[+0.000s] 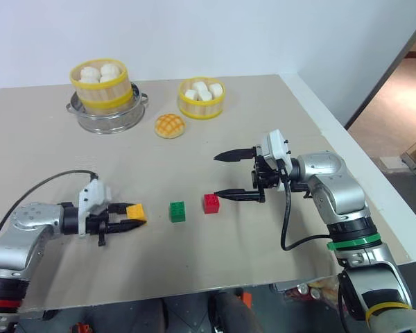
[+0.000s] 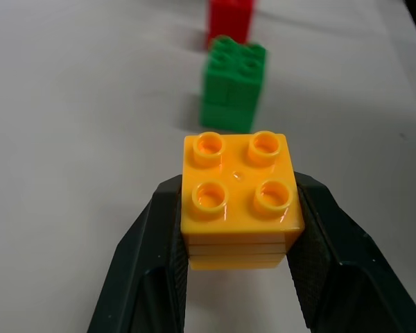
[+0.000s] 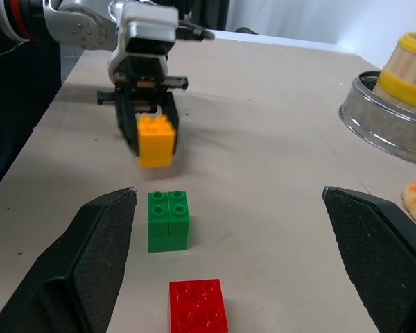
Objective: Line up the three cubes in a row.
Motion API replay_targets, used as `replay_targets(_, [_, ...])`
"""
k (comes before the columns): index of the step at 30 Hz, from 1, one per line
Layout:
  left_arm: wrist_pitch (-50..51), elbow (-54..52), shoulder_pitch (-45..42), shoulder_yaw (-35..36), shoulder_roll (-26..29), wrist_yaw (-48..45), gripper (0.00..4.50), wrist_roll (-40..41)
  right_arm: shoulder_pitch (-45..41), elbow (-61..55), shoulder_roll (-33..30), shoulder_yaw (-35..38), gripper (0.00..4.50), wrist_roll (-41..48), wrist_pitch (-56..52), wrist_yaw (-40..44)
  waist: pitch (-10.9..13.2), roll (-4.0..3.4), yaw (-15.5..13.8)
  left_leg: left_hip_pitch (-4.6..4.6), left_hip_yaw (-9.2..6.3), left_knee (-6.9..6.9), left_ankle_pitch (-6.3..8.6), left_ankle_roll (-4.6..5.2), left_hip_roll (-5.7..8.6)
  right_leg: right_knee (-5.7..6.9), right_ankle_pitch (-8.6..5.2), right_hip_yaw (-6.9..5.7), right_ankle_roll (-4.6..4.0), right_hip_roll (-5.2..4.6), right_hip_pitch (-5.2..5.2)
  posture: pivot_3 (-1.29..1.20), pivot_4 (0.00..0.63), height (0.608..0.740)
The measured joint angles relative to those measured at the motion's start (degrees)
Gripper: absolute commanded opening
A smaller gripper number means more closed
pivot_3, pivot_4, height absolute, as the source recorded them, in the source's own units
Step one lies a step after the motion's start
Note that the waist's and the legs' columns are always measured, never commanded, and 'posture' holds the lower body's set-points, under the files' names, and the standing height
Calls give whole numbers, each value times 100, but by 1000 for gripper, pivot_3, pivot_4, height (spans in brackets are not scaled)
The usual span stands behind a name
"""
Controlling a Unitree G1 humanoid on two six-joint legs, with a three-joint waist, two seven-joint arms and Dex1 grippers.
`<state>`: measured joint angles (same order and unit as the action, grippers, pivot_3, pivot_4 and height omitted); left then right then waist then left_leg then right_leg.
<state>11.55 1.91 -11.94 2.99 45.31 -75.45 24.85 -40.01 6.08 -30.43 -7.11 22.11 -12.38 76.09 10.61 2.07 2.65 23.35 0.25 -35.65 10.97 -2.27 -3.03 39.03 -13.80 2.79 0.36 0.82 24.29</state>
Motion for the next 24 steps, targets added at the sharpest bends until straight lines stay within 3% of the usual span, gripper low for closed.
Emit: replay_targets(24, [-750, 953, -659, -374, -298, -503, 1344, -362, 145, -160, -188, 1, 4500, 2, -119, -125, 0, 0, 1, 4, 3, -2, 3, 5, 1, 0, -5, 2, 7, 0, 3, 0, 150, 740])
